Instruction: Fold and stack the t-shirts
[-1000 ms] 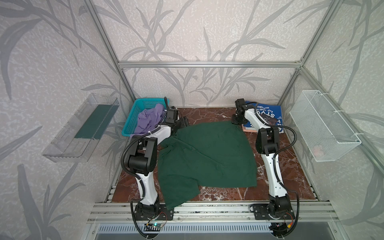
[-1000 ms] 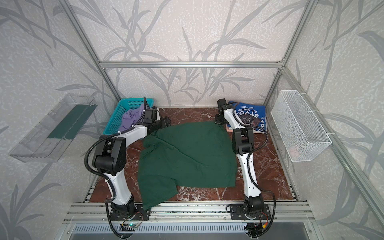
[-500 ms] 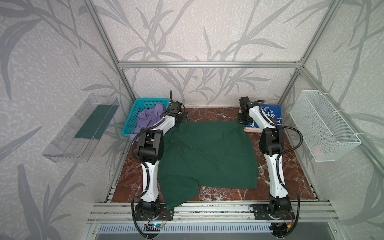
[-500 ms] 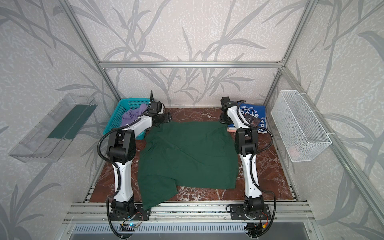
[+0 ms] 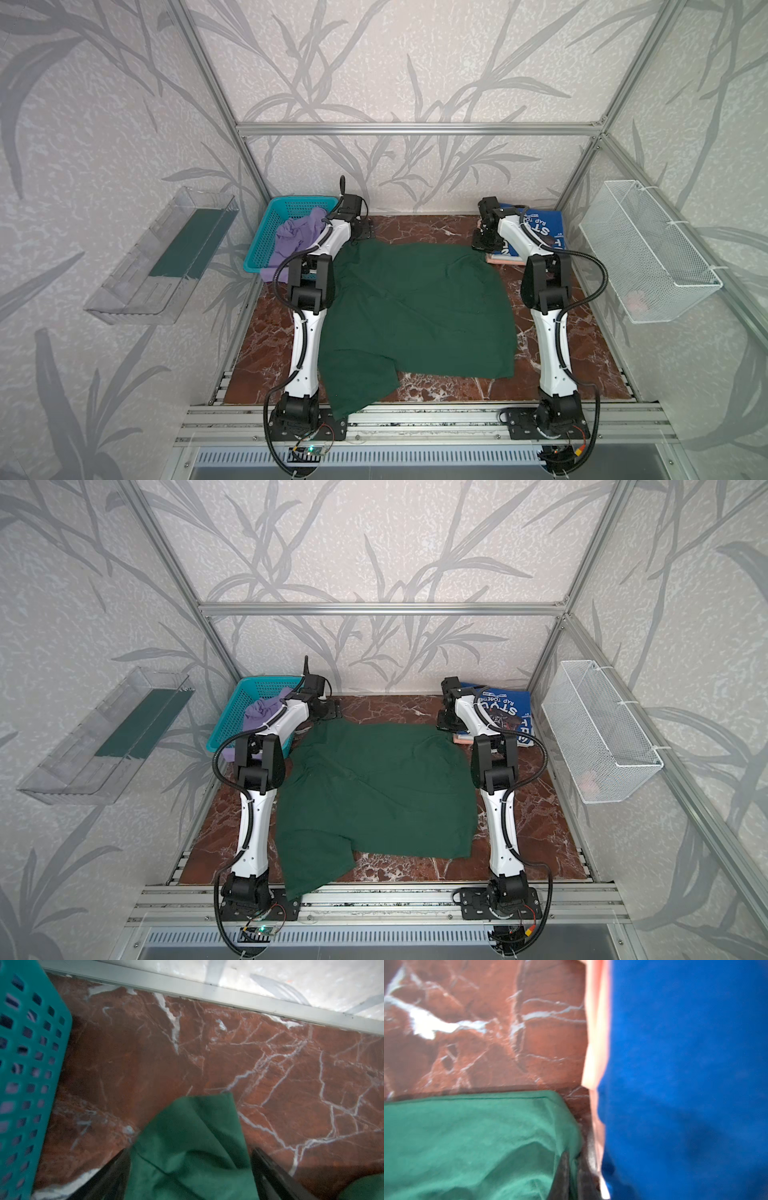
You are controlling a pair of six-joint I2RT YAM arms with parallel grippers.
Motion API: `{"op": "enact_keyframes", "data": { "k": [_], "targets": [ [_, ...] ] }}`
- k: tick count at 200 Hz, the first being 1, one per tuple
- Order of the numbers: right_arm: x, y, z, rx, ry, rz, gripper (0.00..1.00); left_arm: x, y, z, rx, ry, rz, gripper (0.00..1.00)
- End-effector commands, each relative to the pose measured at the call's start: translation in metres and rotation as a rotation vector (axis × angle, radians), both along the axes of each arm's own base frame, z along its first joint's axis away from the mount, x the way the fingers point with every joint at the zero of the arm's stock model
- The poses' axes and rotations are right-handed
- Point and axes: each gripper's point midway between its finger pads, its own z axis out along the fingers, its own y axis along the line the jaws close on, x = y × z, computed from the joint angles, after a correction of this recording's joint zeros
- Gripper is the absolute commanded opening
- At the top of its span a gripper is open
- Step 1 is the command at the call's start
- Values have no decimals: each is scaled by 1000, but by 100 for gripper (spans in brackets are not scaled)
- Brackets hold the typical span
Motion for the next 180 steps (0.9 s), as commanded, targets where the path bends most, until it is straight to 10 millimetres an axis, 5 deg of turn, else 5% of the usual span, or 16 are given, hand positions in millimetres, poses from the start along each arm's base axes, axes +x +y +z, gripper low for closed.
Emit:
{"op": "enact_keyframes", "data": {
  "k": [1, 52, 101, 180],
  "targets": [
    [5, 11, 29, 73, -75, 43, 0, -6, 4, -18, 1, 77, -25, 91],
    [5, 18, 21, 115, -62, 66, 1, 5, 8, -29, -39, 71, -1, 90],
    [6, 10, 22, 148, -57, 39, 0, 2, -6, -44, -116, 113, -45, 79],
    [16, 21, 20, 198, -45, 89, 0, -2, -11, -48, -137, 132, -73, 30]
  ]
}}
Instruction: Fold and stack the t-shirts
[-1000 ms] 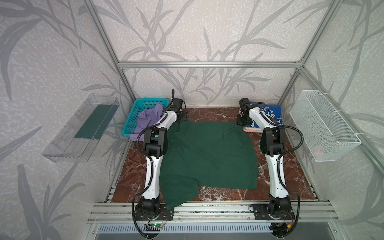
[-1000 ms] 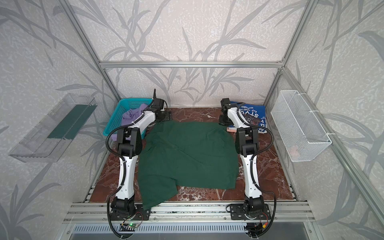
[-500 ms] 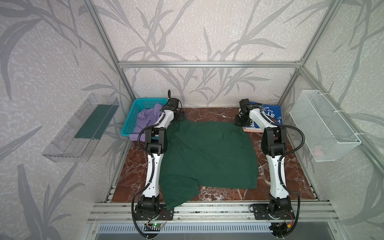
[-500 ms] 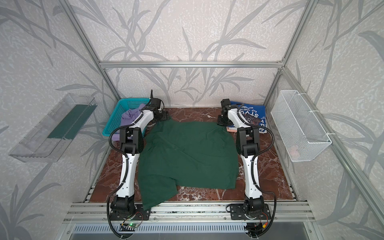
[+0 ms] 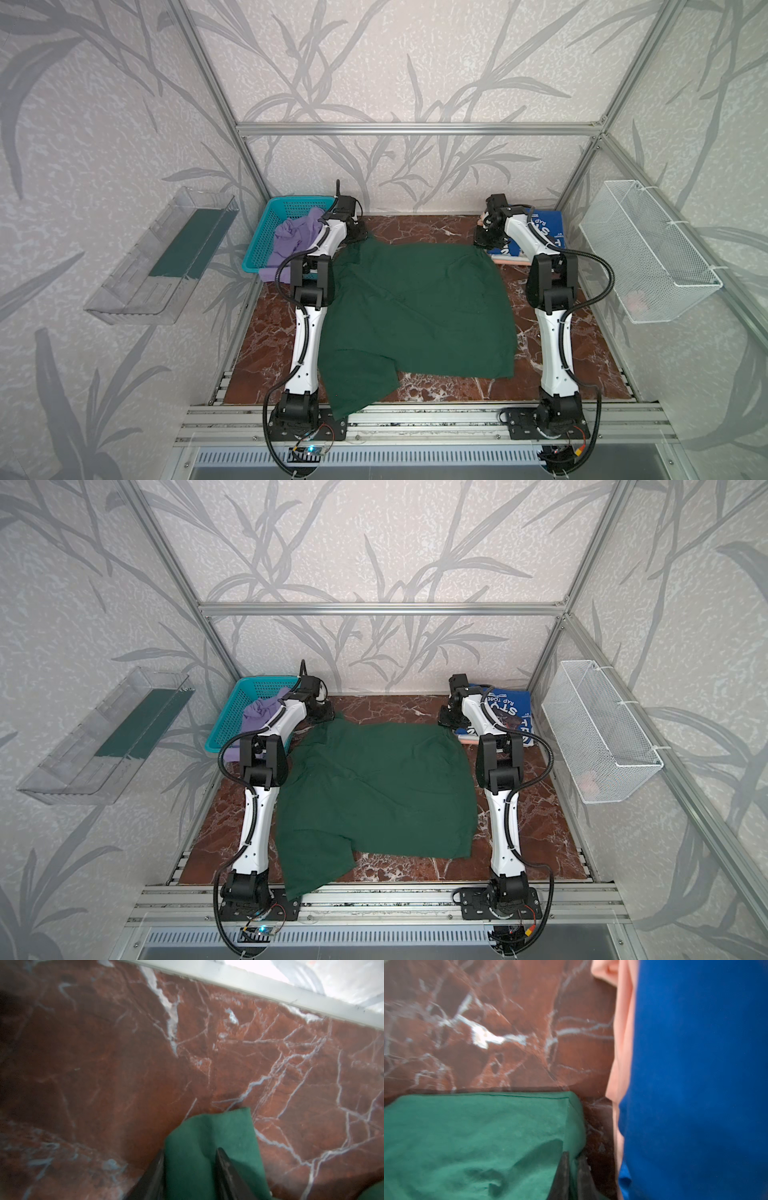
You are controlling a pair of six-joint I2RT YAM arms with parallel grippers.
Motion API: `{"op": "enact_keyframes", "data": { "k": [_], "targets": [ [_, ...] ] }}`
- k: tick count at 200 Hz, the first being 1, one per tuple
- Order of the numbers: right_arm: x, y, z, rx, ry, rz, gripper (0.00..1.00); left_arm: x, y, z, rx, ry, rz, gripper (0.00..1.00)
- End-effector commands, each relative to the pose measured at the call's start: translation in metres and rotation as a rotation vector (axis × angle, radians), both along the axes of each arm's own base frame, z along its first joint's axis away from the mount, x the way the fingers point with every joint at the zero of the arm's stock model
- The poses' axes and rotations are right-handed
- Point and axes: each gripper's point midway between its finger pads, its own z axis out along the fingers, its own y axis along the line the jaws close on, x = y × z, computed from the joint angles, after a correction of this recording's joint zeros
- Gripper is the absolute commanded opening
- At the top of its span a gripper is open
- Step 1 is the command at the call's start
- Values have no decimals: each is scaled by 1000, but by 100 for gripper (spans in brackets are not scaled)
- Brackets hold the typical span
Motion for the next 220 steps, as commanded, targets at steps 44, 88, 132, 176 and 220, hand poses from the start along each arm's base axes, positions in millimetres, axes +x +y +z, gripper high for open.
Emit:
{"op": "enact_keyframes", "data": {
  "k": [44, 88, 132, 176, 220],
  "targets": [
    [5, 10, 7, 24, 6, 78, 0, -8, -1, -8, 8, 47, -20, 17],
    [14, 16, 21, 45, -41, 113, 0, -5, 5, 25, 40, -4, -15, 11],
    [11, 20, 31, 59, -68, 140, 0, -22, 9, 55, 54, -4, -13, 6],
    [3, 10, 42, 5, -103, 145, 0, -44, 13, 81, 58, -42, 9, 4],
    [-11, 7, 55, -14, -179, 166, 0, -63, 19, 94, 64, -72, 37, 4]
  ]
}}
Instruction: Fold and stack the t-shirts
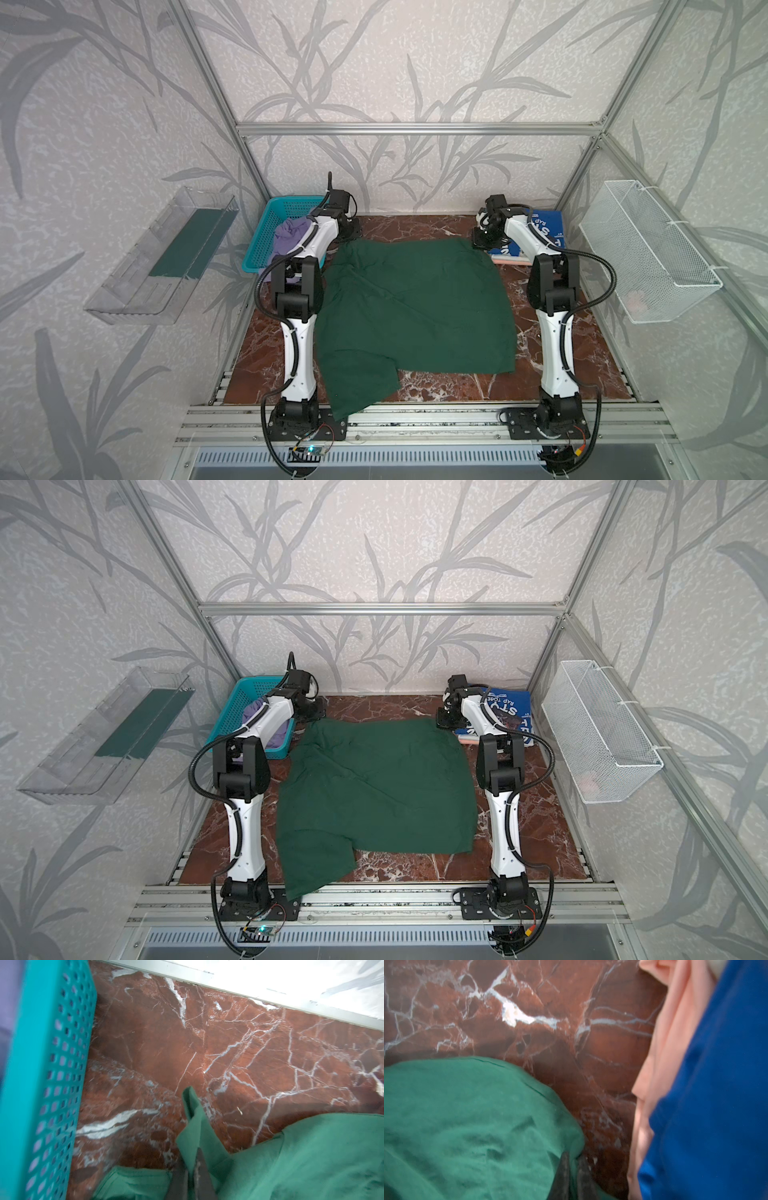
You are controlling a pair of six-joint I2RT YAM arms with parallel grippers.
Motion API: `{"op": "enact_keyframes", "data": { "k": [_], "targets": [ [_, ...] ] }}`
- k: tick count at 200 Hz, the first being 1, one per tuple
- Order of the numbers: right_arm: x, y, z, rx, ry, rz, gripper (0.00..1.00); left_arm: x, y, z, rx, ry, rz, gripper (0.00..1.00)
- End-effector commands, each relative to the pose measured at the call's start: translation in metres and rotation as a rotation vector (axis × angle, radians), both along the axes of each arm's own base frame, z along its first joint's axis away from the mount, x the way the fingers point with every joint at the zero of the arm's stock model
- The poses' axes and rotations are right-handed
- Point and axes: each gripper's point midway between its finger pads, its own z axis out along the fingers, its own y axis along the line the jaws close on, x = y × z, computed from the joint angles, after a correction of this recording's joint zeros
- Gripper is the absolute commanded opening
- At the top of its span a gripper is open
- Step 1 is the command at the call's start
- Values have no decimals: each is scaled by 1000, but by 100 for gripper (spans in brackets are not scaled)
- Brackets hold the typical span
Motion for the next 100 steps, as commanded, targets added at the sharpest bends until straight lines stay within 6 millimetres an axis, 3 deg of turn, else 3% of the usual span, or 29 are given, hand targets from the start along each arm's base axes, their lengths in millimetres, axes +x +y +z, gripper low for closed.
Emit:
{"op": "enact_keyframes", "data": {
  "k": [1, 57, 79, 100],
  "targets": [
    [5, -1, 51, -8, -162, 26, 0, -5, 4, 18, 13, -49, 20, 4],
    [-10, -29, 62, -32, -246, -44, 0, -32, 3, 34, 1, -117, 30, 4],
    [-1, -27, 63, 22, -321, -22, 0, -21, 6, 38, 18, -167, 42, 4],
    [10, -28, 63, 63, -331, -33, 0, 1, 4, 45, 31, -182, 24, 4]
  ]
}}
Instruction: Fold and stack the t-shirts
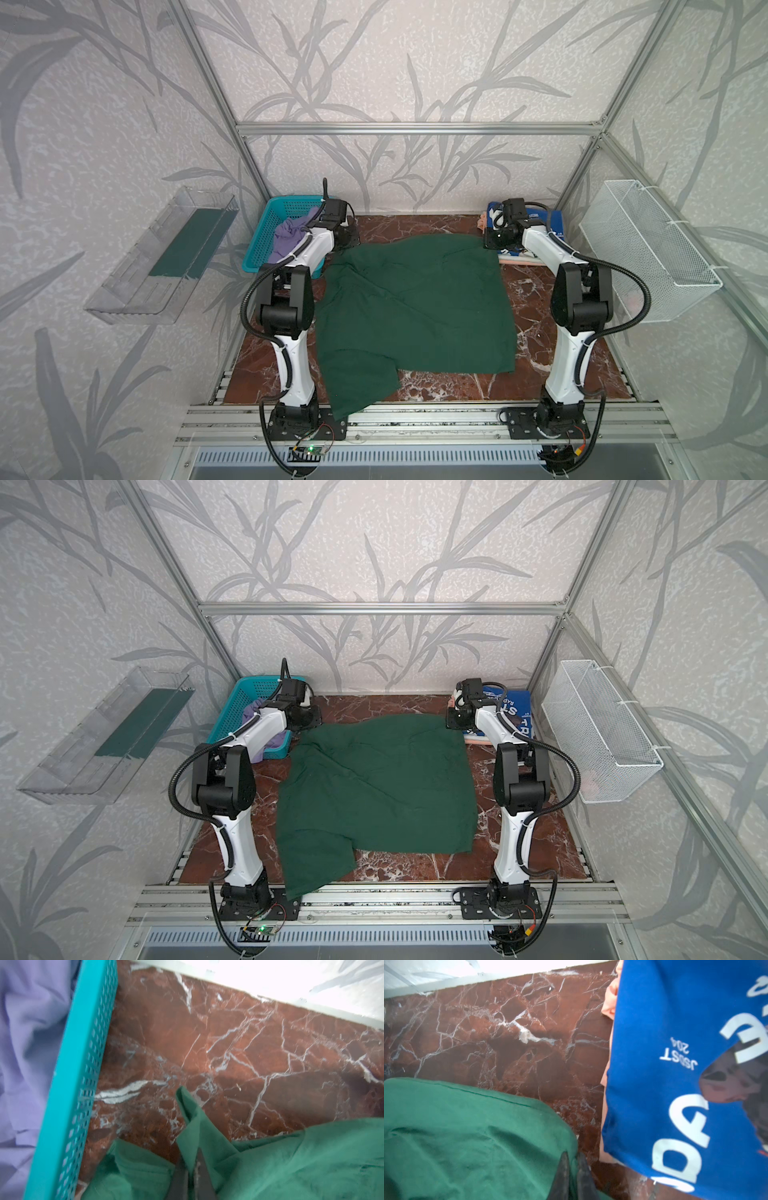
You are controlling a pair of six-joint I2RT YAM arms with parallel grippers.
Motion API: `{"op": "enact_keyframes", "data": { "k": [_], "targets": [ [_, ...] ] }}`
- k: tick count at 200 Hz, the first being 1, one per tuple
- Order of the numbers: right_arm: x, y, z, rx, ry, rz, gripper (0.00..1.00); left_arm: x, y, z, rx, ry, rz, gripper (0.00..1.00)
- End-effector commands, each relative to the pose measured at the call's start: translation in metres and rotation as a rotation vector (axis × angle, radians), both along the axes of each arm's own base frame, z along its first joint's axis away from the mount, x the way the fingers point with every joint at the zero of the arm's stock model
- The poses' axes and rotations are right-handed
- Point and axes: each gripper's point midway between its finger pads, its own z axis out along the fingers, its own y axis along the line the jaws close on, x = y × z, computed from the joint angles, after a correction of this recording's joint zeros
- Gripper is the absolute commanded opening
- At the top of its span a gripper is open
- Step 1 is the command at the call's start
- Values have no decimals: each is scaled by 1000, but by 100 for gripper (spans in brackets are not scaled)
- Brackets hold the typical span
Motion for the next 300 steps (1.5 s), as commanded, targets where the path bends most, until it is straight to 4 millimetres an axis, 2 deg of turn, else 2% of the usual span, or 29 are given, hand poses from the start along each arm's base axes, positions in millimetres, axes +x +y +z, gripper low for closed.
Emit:
{"op": "enact_keyframes", "data": {
  "k": [1, 40, 72, 97, 135, 207, 261, 300],
  "targets": [
    [24, 0, 22, 59, -112, 4, 0, 34, -2, 30, 24, -106, -6, 3],
    [52, 0, 10, 60, -107, 4, 0, 76, -7, 31, 38, -109, -31, 3],
    [65, 4, 15, 89, -113, 13, 0, 84, -12, 27, 27, -87, -45, 3],
    [61, 4, 19, 84, -114, 21, 0, 71, -15, 25, 17, -65, -47, 3],
    [42, -1, 19, 73, -131, 11, 0, 46, -19, 25, 6, -89, -37, 3],
    [13, -5, 14, 89, -146, -17, 0, -9, -5, 26, 5, -131, 25, 3],
    [3, -9, 14, 94, -149, -35, 0, -33, -3, 9, -25, -93, 56, 3],
    [-5, -10, 8, 96, -138, -40, 0, -44, -6, 8, -45, -93, 66, 3]
  ]
}}
